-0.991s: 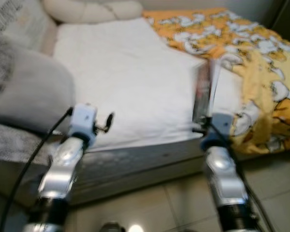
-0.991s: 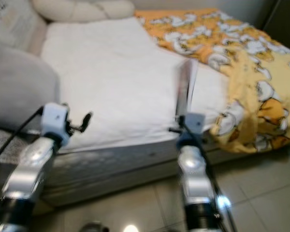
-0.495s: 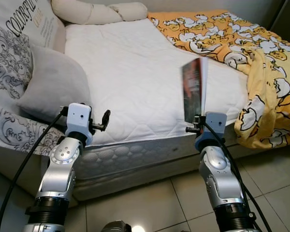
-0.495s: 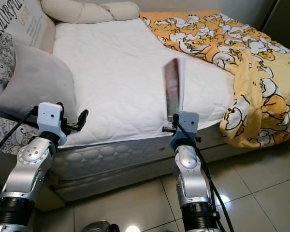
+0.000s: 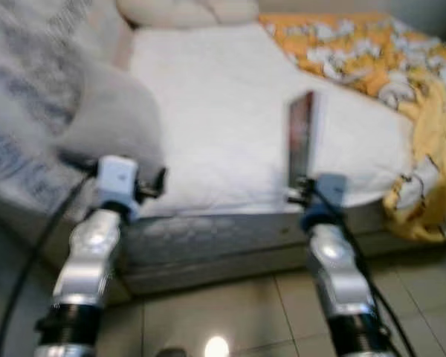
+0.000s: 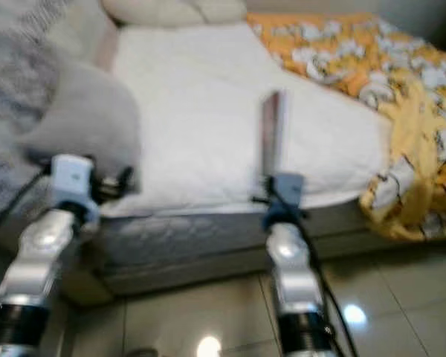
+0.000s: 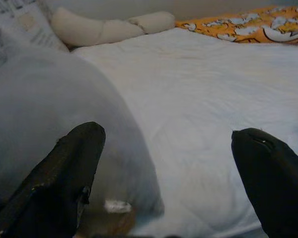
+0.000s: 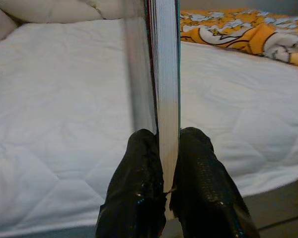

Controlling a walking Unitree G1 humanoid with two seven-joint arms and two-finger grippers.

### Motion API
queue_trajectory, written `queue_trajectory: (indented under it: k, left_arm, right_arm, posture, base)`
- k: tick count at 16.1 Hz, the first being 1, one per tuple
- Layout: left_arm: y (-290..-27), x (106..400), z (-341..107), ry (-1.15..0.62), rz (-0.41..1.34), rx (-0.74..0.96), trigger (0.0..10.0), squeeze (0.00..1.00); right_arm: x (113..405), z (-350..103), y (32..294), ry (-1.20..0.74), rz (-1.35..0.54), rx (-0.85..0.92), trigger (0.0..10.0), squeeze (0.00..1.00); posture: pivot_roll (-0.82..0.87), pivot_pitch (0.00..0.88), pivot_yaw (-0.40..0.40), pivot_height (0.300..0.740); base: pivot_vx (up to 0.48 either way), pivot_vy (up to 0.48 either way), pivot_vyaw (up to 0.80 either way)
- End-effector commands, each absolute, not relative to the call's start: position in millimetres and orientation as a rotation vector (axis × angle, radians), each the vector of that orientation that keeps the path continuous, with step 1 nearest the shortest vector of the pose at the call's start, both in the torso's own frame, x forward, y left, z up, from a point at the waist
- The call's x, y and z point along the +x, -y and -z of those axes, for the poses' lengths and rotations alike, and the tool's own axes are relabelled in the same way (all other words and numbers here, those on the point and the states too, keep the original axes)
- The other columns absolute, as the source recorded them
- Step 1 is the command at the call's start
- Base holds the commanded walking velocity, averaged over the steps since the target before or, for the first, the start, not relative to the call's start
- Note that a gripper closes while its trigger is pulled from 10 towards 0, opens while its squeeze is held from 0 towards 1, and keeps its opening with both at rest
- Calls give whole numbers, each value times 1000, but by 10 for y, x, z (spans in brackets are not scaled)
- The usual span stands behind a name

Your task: Clean up the room

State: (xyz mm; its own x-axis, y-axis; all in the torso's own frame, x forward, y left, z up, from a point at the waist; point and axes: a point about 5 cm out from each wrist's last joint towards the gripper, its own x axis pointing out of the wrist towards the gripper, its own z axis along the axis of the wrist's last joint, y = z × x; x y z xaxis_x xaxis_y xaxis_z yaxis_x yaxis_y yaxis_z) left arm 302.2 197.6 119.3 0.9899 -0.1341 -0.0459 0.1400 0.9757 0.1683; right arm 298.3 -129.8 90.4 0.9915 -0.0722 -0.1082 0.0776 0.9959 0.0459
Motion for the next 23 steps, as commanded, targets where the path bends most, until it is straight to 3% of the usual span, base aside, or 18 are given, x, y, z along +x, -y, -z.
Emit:
queue_trajectory:
  k: [1,6,12,23]
  left_arm:
    - [-1885,3042,-1207,-30,166,161,10000,0]
    - [-1889,3045,-1212,-29,167,159,10000,0]
    - [-1895,3043,-1216,-28,169,163,10000,0]
    - [-1884,3072,-1242,-23,173,162,10000,0]
  right_arm:
    - [3009,-1007,1439,-53,116,33,10000,0]
    - [3020,-1012,1415,-54,91,-5,10000,0]
    - [3024,-1003,1336,-59,39,-33,10000,0]
    - [3076,-1012,1380,-62,46,-9,10000,0]
  posture:
    - [90,0,-4,740]
    - [92,0,-5,740]
    - [95,0,-6,740]
    - [113,0,-16,740]
  base:
    - [259,0,0]
    - [259,0,0]
    - [268,0,765]
    - [279,0,0]
